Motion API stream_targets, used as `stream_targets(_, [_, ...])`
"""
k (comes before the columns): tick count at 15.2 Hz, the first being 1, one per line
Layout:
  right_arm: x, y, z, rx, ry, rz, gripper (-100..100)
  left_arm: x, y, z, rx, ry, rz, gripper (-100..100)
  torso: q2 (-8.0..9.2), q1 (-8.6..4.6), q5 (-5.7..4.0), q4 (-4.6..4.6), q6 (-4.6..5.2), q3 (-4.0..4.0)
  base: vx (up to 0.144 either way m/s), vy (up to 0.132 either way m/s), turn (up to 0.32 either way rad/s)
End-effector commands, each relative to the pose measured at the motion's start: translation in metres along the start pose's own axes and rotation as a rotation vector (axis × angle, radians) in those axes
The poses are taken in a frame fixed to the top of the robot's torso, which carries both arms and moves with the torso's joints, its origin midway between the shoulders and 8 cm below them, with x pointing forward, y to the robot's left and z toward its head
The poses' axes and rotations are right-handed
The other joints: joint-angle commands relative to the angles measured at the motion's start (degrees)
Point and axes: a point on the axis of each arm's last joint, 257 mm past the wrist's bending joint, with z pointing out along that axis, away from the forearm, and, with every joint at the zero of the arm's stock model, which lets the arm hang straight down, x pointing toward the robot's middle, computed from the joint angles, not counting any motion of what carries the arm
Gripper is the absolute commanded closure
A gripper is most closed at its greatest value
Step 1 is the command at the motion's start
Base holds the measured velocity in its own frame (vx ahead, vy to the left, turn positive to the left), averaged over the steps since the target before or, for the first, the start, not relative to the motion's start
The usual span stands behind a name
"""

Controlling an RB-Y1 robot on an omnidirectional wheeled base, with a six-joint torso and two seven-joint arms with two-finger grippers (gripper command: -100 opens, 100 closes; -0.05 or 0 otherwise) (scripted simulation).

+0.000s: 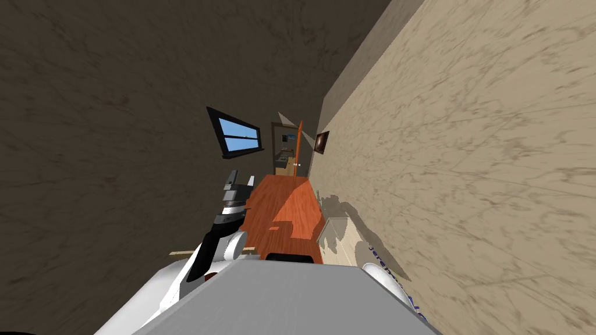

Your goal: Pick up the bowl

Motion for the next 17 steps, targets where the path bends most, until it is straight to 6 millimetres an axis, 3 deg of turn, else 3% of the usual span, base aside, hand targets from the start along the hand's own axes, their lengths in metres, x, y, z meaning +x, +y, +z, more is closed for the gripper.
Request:
stream_targets(1, [-0.01, -0.027, 0.007, 0.015, -0.003, -0.003, 100, 0.0, 0.0, 0.0, 0.0, 0.0, 0.0, 0, 0.0, 0.0, 0.0, 0.0, 0.0, 0.0, -0.113, -0.031, -0.323])
stream_targets(6, [-0.05, -0.025, 0.029, -0.037, -0.056, -0.016, 100, 0.0, 0.0, 0.0, 0.0, 0.0, 0.0, 0, -0.1, 0.06, -0.09, 0.05, -0.08, -0.01, -0.034, -0.01, -0.005])
stream_targets(7, [-0.057, -0.071, 0.027, 0.02, -0.047, -0.031, 100, 0.0, 0.0, 0.0, 0.0, 0.0, 0.0, 0, -0.16, 0.08, -0.08, 0.03, -0.04, -0.05, -0.057, -0.024, -0.264])
stream_targets(9, [-0.082, -0.085, 0.036, 0.018, -0.079, -0.046, 100, 0.0, 0.0, 0.0, 0.0, 0.0, 0.0, 0, 0.1, -0.05, 0.03, 0.06, 0.09, 0.08, -0.101, -0.036, -0.207])
stream_targets(14, [-0.099, -0.06, 0.048, -0.052, -0.095, -0.061, 100, 0.0, 0.0, 0.0, 0.0, 0.0, 0.0, 0, -0.06, 0.11, -0.05, 0.04, 0.1, 0.0, -0.014, -0.005, 0.02])
stream_targets(15, [-0.108, -0.101, 0.045, 0.0, -0.086, -0.077, 100, 0.0, 0.0, 0.0, 0.0, 0.0, 0.0, 0, -0.08, 0.13, -0.02, 0.03, 0.12, -0.01, -0.057, -0.017, -0.303])
stream_targets(17, [-0.126, -0.1, 0.052, -0.024, -0.104, -0.054, 100, 0.0, 0.0, 0.0, 0.0, 0.0, 0.0, 0, 0.21, 0.03, 0.07, 0.11, 0.19, 0.16, -0.107, -0.038, -0.191])
